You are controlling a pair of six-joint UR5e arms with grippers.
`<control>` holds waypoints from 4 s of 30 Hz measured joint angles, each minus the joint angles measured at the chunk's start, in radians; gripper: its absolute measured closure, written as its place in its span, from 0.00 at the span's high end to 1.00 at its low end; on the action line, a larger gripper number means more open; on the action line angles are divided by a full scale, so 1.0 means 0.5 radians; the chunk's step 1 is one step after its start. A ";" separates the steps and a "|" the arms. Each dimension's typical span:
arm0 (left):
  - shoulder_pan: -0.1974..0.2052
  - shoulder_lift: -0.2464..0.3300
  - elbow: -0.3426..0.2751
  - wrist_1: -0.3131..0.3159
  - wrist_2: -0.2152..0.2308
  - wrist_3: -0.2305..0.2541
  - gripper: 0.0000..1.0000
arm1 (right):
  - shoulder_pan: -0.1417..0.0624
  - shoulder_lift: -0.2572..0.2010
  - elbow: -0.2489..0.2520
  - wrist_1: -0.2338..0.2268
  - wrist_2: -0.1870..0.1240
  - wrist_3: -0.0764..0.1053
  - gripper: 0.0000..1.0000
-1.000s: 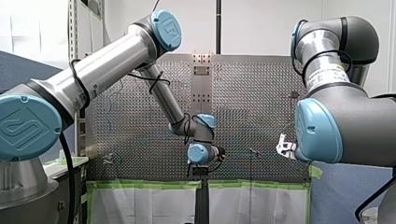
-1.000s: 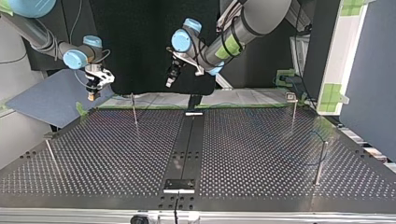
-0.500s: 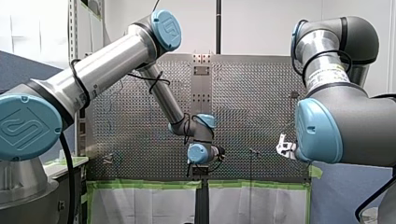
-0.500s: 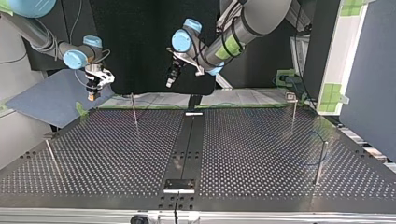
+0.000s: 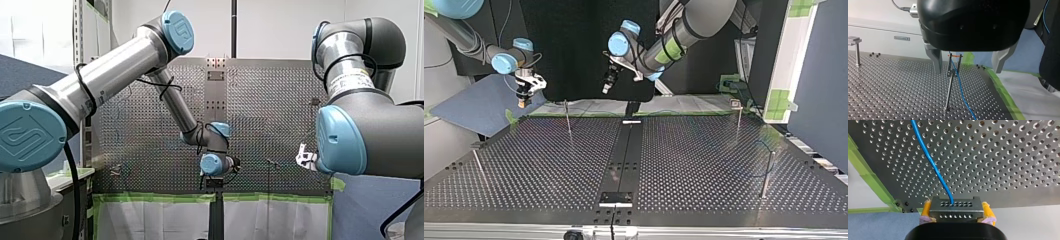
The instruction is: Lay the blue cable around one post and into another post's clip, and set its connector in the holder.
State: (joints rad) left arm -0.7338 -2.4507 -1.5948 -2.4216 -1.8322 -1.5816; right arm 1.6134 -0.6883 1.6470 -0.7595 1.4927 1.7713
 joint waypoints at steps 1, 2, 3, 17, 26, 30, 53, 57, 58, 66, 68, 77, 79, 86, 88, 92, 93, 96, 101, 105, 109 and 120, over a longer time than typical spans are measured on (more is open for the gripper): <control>0.001 0.000 0.000 -0.011 0.001 -0.004 0.98 | 0.000 0.000 0.000 0.000 0.000 0.000 0.00; 0.001 0.001 -0.001 -0.022 0.001 -0.005 0.98 | 0.000 0.000 0.000 0.000 0.000 -0.001 0.00; 0.000 0.003 -0.004 -0.036 0.003 -0.005 0.98 | 0.000 0.000 0.000 0.000 0.000 -0.001 0.00; -0.054 0.197 -0.207 0.028 0.114 -0.090 0.98 | -0.001 0.000 0.000 0.000 0.000 -0.002 0.00; -0.006 0.347 -0.357 0.176 0.095 -0.239 0.98 | 0.005 0.000 0.000 0.000 -0.001 0.001 0.00; 0.006 0.417 -0.427 0.243 0.094 -0.297 0.98 | 0.005 0.000 0.000 0.000 -0.009 0.003 0.00; 0.028 0.791 -0.802 0.251 0.088 -0.325 0.98 | 0.013 0.000 0.000 0.000 -0.024 -0.001 0.00; 0.032 0.856 -0.867 0.257 0.087 -0.325 0.98 | 0.015 0.000 0.000 0.000 -0.024 0.000 0.00; 0.033 0.877 -0.887 0.264 0.087 -0.325 0.98 | 0.015 0.000 0.000 0.000 -0.024 0.000 0.00; 0.040 1.012 -1.023 0.316 0.086 -0.328 0.98 | 0.018 0.000 0.000 0.003 -0.024 -0.001 0.00; 0.047 1.053 -1.063 0.350 0.086 -0.337 0.98 | 0.019 0.000 0.001 0.005 -0.025 -0.001 0.00; 0.164 1.209 -1.220 0.501 0.151 -0.361 0.98 | 0.026 0.000 0.001 0.009 -0.024 -0.002 0.00; 0.197 1.243 -1.253 0.535 0.178 -0.353 0.98 | 0.026 0.000 0.001 0.011 -0.024 -0.003 0.00; 0.286 1.345 -1.356 0.623 0.195 -0.344 0.98 | 0.027 -0.001 0.000 0.010 -0.024 -0.005 0.00; 0.297 1.368 -1.387 0.631 0.194 -0.343 0.98 | 0.027 0.000 0.000 0.010 -0.024 -0.005 0.00; 0.305 1.385 -1.450 0.628 0.193 -0.339 0.98 | 0.027 -0.001 0.000 0.007 -0.024 -0.005 0.00; 0.306 1.387 -1.465 0.626 0.193 -0.337 0.98 | 0.027 -0.001 0.000 0.006 -0.024 -0.006 0.00; 0.306 1.390 -1.516 0.622 0.193 -0.335 0.98 | 0.027 -0.002 0.000 0.004 -0.024 -0.007 0.00; 0.309 1.389 -1.613 0.600 0.181 -0.311 0.98 | 0.027 -0.013 0.001 0.005 -0.026 -0.025 0.00; 0.310 1.388 -1.662 0.595 0.180 -0.305 0.98 | 0.029 -0.065 0.003 0.020 -0.044 -0.049 0.00; 0.310 1.388 -1.673 0.598 0.181 -0.307 0.98 | 0.036 -0.130 0.010 0.050 -0.061 -0.049 0.00; 0.310 1.388 -1.676 0.608 0.184 -0.318 0.98 | 0.067 -0.334 0.017 0.221 -0.045 -0.005 0.00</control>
State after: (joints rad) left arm -0.5787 -1.7568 -2.4325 -2.1176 -1.7403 -1.7405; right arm 1.6471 -0.8552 1.6558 -0.6490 1.4704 1.7690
